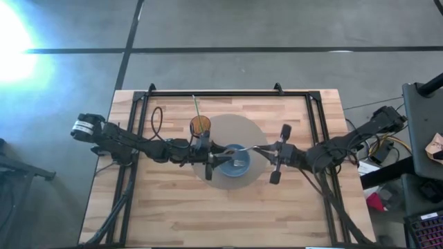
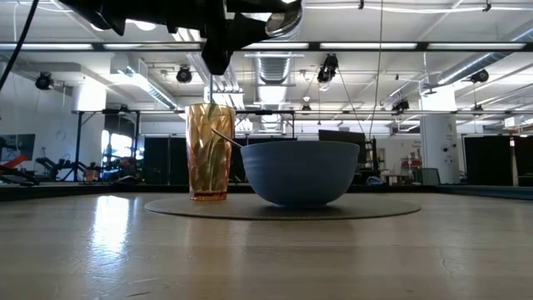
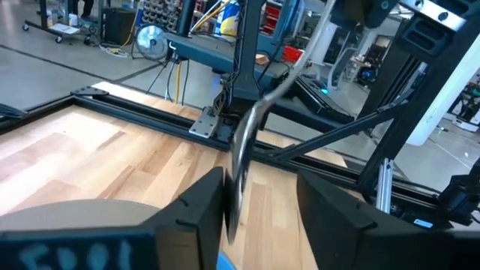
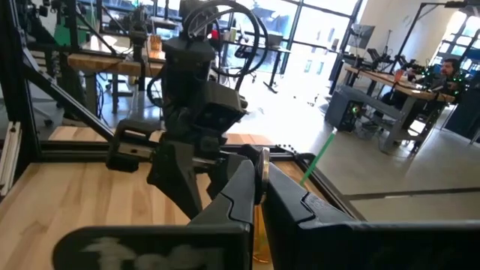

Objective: Pick & Place Utensil
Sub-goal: Put the spoon into the bowl

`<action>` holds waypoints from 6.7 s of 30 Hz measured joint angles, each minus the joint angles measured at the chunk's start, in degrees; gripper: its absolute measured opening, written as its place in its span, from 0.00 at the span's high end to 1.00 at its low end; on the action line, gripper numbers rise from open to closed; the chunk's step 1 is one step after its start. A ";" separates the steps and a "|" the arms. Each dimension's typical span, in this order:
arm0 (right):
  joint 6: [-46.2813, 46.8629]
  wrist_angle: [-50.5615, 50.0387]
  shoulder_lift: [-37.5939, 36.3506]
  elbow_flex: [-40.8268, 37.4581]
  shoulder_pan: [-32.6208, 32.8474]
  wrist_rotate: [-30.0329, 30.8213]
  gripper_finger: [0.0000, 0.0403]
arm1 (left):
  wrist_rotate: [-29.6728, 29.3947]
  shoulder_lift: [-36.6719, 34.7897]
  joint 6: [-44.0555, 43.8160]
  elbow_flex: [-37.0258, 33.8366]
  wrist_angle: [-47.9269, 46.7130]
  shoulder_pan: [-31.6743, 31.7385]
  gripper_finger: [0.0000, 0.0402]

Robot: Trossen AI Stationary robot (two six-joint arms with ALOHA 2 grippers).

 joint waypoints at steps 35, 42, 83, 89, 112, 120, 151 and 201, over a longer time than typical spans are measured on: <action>14.97 -25.76 -15.13 -0.65 -7.55 -2.93 0.98 | 0.31 -2.62 3.74 0.27 -3.44 0.85 0.58; 18.87 -27.11 -15.91 -1.55 -18.88 -20.05 0.98 | 0.70 -2.64 4.84 0.52 -3.45 0.85 0.58; 46.23 23.71 -3.70 -34.58 -38.74 -54.57 0.98 | 0.52 -2.64 6.69 0.55 -3.67 0.87 0.58; 46.69 24.97 1.85 -34.64 -38.48 -54.49 0.98 | 0.52 -2.64 6.67 0.55 -3.67 0.92 0.58; 42.73 26.55 11.26 -31.43 -38.22 -54.51 0.98 | 0.52 -2.64 6.48 0.55 -3.71 0.90 0.58; 41.51 26.05 10.71 -31.39 -38.28 -54.21 0.98 | 0.55 -2.64 6.43 0.55 -3.71 0.90 0.58; 42.45 19.62 10.62 -31.47 -41.57 -54.34 0.90 | 0.57 -2.64 6.00 0.55 -3.71 0.89 0.58; 41.88 15.31 3.02 -31.52 -42.00 -57.07 0.57 | 0.56 -2.96 6.34 0.66 -3.84 0.96 0.58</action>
